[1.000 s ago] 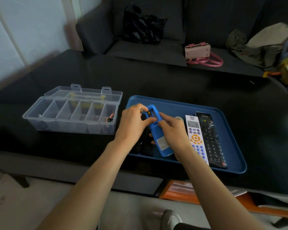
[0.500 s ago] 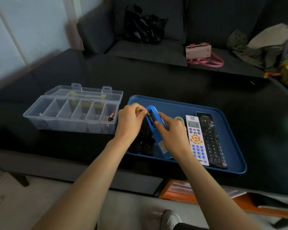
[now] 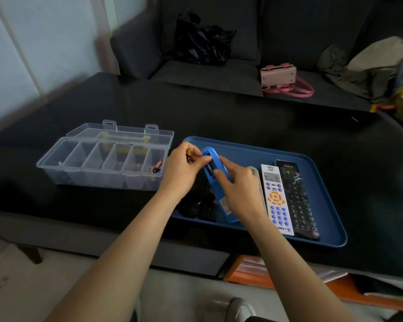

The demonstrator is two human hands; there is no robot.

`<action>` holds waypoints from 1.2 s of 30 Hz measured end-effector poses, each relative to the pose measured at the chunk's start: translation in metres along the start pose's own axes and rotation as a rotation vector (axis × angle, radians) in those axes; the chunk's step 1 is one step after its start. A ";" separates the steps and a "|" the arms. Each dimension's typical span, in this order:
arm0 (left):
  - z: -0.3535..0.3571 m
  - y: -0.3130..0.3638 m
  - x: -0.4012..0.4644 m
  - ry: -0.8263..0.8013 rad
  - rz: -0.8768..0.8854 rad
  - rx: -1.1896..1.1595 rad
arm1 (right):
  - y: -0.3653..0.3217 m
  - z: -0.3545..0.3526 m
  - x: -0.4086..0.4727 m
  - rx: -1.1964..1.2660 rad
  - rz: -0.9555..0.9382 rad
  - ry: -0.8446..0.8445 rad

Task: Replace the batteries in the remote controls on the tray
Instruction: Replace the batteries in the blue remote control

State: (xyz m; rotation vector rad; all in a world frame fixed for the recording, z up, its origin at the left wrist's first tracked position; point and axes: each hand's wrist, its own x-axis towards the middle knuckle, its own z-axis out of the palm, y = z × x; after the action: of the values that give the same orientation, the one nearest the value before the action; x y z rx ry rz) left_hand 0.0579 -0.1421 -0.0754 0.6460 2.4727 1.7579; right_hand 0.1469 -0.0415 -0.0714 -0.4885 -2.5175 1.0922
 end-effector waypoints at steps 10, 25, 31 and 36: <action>-0.008 0.004 -0.002 0.031 -0.014 0.234 | -0.007 0.007 -0.003 -0.072 -0.056 -0.033; -0.010 0.004 -0.001 0.184 -0.137 0.043 | -0.020 0.015 0.001 -0.229 -0.052 0.007; -0.049 0.010 0.007 0.350 -0.036 0.094 | -0.031 0.023 0.006 0.136 0.078 -0.038; -0.063 -0.004 0.019 0.245 -0.161 0.419 | -0.045 0.036 0.008 0.174 0.095 -0.032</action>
State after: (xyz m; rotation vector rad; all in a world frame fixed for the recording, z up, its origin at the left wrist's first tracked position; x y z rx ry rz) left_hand 0.0224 -0.1925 -0.0532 0.2425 2.9961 1.3435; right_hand 0.1162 -0.0898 -0.0596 -0.5506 -2.4193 1.3503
